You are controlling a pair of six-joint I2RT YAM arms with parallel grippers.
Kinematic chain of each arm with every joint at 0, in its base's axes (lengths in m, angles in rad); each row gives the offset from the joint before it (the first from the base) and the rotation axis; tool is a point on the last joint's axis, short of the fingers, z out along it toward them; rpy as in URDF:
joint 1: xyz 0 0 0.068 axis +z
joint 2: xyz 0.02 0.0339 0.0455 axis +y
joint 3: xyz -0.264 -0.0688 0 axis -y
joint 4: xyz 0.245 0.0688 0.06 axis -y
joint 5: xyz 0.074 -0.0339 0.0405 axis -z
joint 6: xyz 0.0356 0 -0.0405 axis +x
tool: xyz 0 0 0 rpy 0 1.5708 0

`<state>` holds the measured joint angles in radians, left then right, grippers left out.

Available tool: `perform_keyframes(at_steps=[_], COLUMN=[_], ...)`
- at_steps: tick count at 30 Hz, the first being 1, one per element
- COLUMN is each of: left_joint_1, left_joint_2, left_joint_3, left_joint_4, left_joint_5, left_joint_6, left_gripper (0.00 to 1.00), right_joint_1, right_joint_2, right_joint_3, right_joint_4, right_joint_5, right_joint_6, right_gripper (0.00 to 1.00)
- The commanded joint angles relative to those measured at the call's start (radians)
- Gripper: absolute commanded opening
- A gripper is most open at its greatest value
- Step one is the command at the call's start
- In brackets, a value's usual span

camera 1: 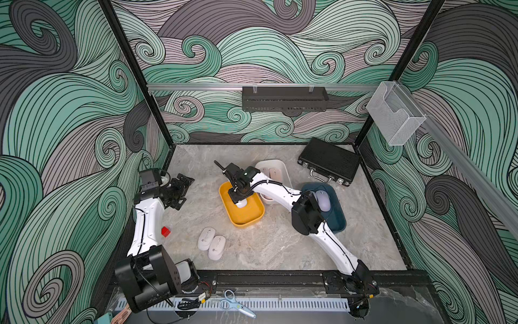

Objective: Place the mice by color into the storage box
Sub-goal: Place the mouse in the storage box.

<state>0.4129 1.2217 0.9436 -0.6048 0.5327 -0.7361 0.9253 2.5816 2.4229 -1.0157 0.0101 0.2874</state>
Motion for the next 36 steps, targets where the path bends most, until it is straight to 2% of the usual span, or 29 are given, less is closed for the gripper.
perform_keyframes(at_steps=[1,9,21,25,30,33,36], left_joint_1=[0.007,0.007,0.002,-0.017,-0.054,-0.130,-0.269], left_joint_2=[0.008,0.016,0.016,-0.010,-0.122,-0.183,-0.242], left_joint_3=[-0.009,-0.009,-0.012,-0.009,-0.067,-0.069,-0.085], left_joint_4=[0.016,0.019,0.018,-0.068,-0.150,-0.265,-0.332], left_joint_5=[0.022,0.026,0.024,-0.073,-0.136,-0.207,-0.290], left_joint_6=[0.012,0.013,0.019,0.025,0.027,0.038,0.029], left_gripper=[0.95,0.95,0.95,0.93,0.93,0.93,0.92], right_joint_1=[0.009,0.009,0.003,0.003,0.001,0.001,0.002], right_joint_2=[0.008,0.071,0.100,0.039,-0.078,-0.189,-0.371], right_joint_3=[0.071,0.106,0.132,0.117,0.056,-0.006,-0.187], right_joint_4=[-0.047,-0.013,-0.014,-0.035,-0.035,-0.029,0.048], right_joint_5=[-0.032,-0.085,-0.086,-0.085,-0.076,-0.059,-0.024], right_joint_6=[-0.011,0.011,0.022,0.012,-0.017,-0.036,-0.051], right_gripper=[0.49,0.50,0.62,0.71,0.72,0.72,0.75])
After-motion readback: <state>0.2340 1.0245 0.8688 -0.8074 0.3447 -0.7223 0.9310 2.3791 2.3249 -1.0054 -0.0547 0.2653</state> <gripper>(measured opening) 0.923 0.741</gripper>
